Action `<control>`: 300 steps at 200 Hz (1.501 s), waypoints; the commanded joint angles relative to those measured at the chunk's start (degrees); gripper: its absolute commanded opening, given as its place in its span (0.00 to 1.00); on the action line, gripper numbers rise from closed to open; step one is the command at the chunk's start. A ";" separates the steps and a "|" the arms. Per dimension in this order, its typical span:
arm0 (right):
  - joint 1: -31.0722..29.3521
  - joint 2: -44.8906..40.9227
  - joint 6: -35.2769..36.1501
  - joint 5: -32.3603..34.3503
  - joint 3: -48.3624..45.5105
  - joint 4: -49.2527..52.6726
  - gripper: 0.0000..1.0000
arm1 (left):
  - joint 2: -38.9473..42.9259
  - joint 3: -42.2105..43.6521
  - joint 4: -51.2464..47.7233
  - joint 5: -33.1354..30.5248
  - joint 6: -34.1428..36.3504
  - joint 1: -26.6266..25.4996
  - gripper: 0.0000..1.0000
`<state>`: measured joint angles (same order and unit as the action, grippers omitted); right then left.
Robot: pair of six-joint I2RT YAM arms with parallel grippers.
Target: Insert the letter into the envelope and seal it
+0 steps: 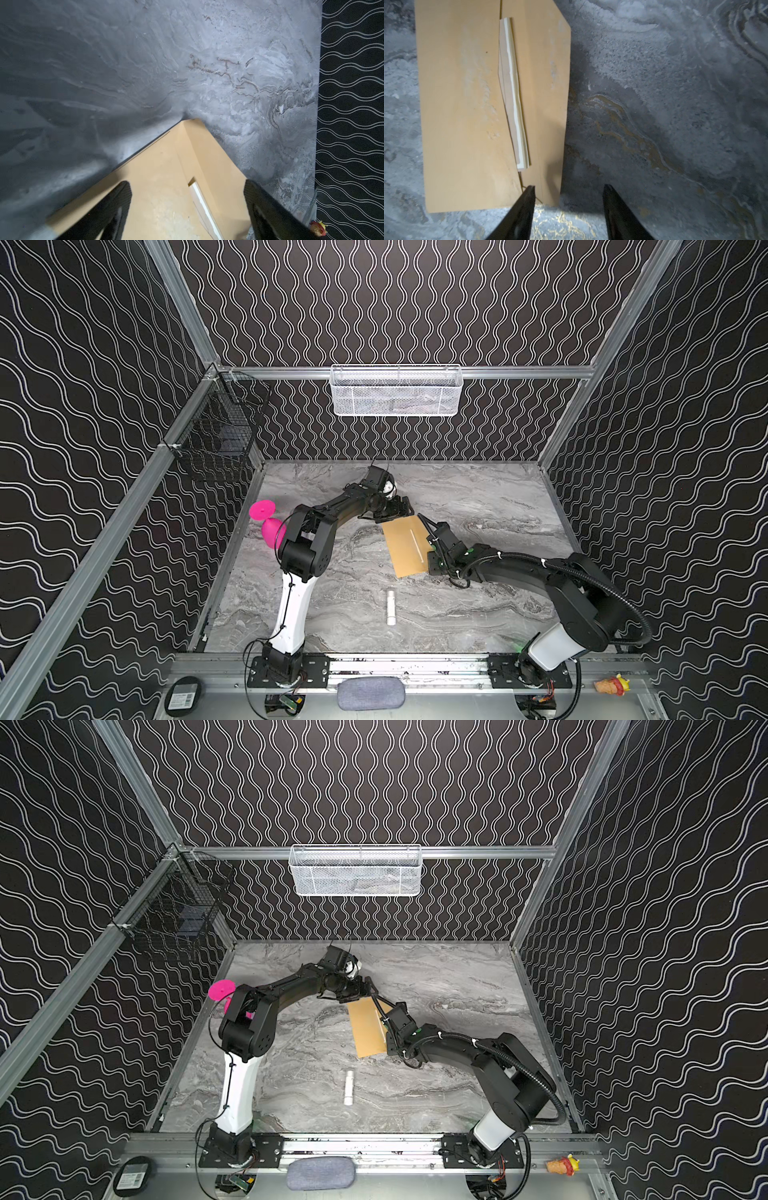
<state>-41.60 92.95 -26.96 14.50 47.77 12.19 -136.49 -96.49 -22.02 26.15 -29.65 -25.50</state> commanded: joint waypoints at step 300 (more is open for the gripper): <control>8.34 13.53 5.86 1.52 15.18 -0.94 0.61 | 25.18 44.84 20.36 4.61 -8.19 -1.62 0.89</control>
<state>-33.36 105.54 -21.76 16.73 61.49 11.22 -112.12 -53.74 -0.40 31.77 -36.10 -26.76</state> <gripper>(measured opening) 0.605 0.885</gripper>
